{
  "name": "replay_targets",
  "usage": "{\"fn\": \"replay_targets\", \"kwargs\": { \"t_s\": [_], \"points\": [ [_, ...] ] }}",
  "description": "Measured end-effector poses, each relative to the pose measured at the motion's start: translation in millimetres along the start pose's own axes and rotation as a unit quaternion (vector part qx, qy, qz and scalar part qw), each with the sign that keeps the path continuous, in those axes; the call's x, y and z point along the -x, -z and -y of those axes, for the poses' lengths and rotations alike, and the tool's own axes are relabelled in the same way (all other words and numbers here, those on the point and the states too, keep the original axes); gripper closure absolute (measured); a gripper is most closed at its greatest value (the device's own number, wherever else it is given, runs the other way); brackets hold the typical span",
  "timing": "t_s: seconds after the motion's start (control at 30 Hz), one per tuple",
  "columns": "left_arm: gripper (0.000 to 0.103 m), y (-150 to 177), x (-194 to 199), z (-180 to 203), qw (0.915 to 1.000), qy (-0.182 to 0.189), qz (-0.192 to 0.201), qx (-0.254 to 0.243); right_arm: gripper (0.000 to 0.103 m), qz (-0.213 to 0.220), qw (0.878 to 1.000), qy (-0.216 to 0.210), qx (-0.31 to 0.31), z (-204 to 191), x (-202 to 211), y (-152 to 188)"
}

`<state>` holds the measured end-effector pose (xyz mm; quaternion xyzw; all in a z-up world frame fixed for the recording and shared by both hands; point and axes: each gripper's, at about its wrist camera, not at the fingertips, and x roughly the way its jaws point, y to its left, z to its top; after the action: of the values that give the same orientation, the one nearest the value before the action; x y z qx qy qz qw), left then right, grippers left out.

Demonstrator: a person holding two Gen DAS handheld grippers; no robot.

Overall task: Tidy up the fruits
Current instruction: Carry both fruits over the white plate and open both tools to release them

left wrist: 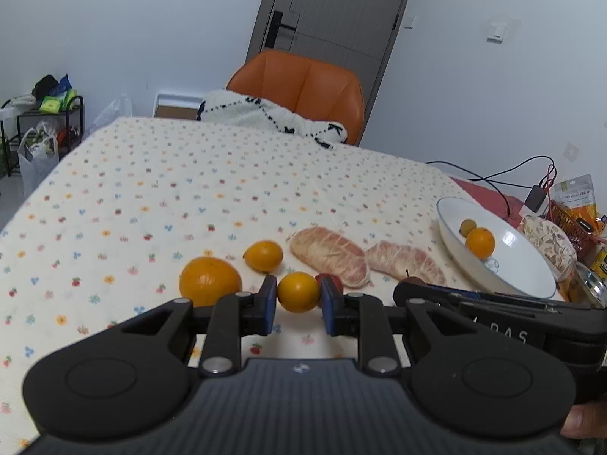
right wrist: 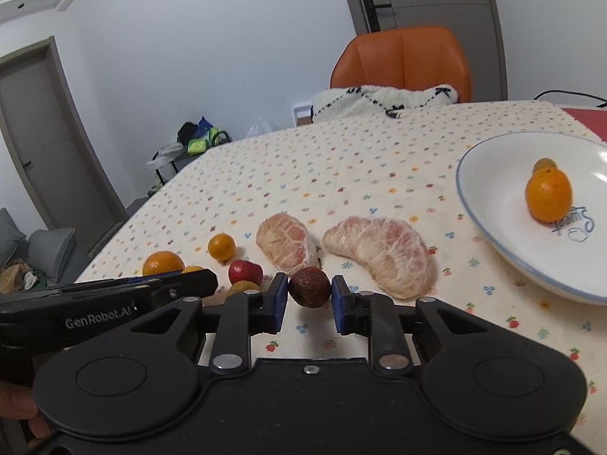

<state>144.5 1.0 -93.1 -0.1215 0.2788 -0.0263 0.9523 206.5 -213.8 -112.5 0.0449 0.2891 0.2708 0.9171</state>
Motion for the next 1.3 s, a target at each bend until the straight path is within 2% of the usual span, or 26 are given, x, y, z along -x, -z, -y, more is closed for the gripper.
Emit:
{"fn": "replay_targets", "kwargs": {
  "t_s": [0.43, 0.83, 1.3],
  "points": [
    [0.08, -10, 14, 33, 0.9992, 0.01, 0.021, -0.032, 0.08, 0.033, 0.999, 0.006, -0.007, 11, 33, -4],
    [0.08, -23, 12, 87, 0.9955, 0.058, 0.039, -0.064, 0.08, 0.073, 0.996, 0.054, -0.021, 42, 75, -8],
    [0.08, -24, -6, 139, 0.9905, 0.098, 0.033, -0.091, 0.08, 0.106, 0.988, 0.105, -0.051, 93, 114, -5]
  ]
}}
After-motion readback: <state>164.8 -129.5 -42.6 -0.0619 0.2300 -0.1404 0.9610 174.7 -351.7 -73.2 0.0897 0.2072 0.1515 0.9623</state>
